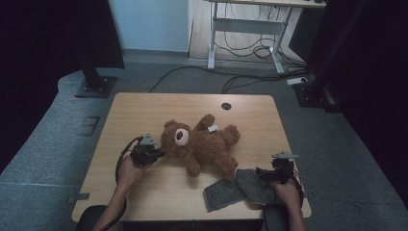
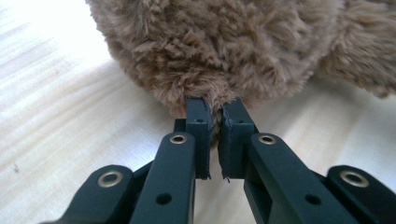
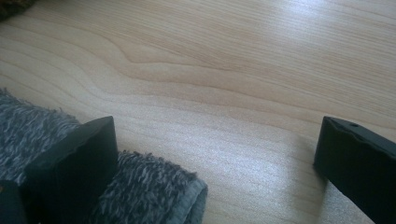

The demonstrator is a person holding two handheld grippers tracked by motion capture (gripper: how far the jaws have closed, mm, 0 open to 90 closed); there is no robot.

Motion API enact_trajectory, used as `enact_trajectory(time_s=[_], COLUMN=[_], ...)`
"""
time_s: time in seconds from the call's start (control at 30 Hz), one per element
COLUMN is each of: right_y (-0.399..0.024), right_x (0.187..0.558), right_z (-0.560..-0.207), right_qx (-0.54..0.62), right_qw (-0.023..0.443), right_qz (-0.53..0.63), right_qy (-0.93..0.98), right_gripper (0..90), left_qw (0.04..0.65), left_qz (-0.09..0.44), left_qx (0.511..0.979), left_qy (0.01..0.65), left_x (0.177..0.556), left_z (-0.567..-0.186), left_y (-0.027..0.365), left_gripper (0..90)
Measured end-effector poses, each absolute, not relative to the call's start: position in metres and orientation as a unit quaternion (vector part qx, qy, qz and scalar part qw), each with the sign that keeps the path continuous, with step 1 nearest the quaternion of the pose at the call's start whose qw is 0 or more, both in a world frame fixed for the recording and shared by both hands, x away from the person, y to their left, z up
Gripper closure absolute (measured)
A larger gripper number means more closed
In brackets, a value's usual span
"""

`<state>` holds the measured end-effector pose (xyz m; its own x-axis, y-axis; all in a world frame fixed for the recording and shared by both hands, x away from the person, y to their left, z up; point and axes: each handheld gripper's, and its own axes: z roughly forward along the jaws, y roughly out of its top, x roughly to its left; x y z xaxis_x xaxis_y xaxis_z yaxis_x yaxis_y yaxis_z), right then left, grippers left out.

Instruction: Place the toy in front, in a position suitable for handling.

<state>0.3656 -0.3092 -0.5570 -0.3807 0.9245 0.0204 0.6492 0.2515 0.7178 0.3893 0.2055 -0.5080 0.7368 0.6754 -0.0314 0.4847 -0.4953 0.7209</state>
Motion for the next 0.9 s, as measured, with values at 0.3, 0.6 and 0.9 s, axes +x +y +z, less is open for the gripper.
enact_trajectory(time_s=[0.3,0.6,0.9], right_y=[-0.309,-0.309,-0.309], right_x=[0.366,0.366,0.366], right_z=[-0.557,-0.557,-0.557], right_qx=[0.516,0.516,0.516], right_qw=[0.209,0.209,0.209], right_qz=[0.329,0.329,0.328], right_qy=[0.763,0.763,0.763], right_gripper=[0.0,0.0,0.0], left_qw=[0.38,0.367,0.373], left_qz=[0.129,0.138,0.141], left_qx=[0.853,0.854,0.845], left_qy=[0.333,0.342,0.356], left_x=[0.346,0.315,0.317], left_z=[-0.506,-0.505,-0.507], left_y=[0.221,0.245,0.26], left_gripper=[83.5,83.3,55.7])
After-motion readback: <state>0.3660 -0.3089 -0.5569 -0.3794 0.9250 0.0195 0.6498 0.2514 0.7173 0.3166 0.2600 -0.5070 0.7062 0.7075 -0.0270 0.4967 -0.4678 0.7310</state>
